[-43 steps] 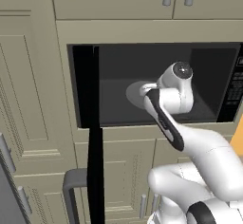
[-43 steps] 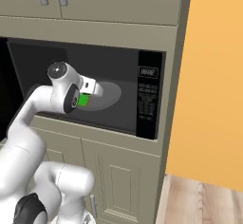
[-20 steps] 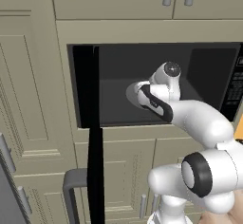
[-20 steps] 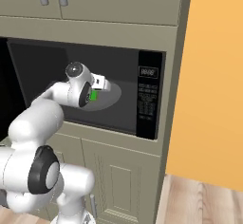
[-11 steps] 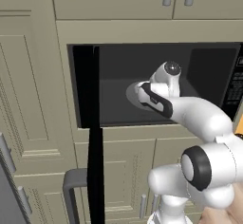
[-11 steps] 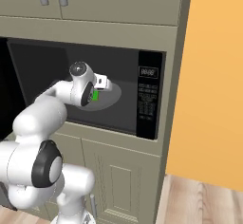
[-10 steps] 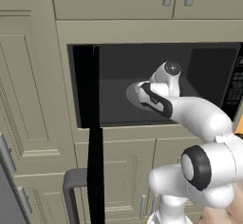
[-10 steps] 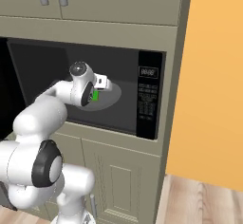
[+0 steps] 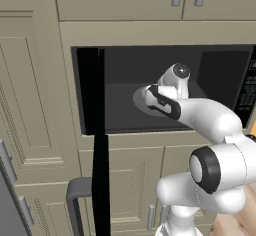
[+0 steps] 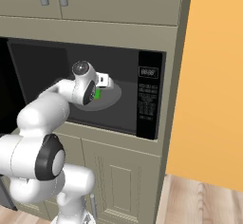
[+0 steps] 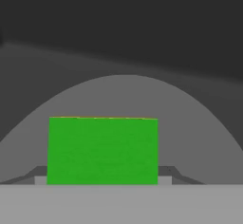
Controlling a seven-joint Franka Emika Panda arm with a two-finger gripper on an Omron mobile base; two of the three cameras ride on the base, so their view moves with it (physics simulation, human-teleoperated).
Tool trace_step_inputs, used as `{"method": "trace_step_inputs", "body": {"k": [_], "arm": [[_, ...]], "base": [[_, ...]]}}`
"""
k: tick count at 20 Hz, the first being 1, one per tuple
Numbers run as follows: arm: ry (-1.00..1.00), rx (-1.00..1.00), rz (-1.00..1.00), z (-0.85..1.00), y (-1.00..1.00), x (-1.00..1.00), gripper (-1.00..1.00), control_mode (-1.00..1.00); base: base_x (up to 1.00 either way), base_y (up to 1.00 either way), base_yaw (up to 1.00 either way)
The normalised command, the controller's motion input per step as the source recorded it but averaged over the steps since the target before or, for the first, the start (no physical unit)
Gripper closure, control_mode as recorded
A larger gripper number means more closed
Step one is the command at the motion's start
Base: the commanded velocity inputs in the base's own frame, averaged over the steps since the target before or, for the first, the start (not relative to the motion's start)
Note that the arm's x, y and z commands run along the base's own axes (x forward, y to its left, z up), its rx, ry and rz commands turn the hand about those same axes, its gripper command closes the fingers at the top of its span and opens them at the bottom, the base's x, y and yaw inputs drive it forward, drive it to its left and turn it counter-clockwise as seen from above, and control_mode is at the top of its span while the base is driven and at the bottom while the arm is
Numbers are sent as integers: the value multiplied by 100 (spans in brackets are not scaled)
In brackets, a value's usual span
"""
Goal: Place the sponge inside the microwave to prepare for sanitizing.
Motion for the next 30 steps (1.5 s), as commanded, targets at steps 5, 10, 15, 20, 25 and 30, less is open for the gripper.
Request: {"method": "trace_step_inputs", "body": {"k": [5,10,15,20,25,30], "arm": [[-3,0,1,-40,-4,2,-100,-100],[-9,0,1,-18,-6,0,-100,-100],[-2,0,0,-1,-4,-9,-100,-100],[-1,0,0,-1,0,-15,-100,-100],[-4,0,-1,5,0,-37,-100,-100],[-5,0,-2,2,0,-51,-100,-100]], "base": [[0,0,0],[0,0,0],[0,0,0],[0,0,0],[0,0,0],[0,0,0]]}}
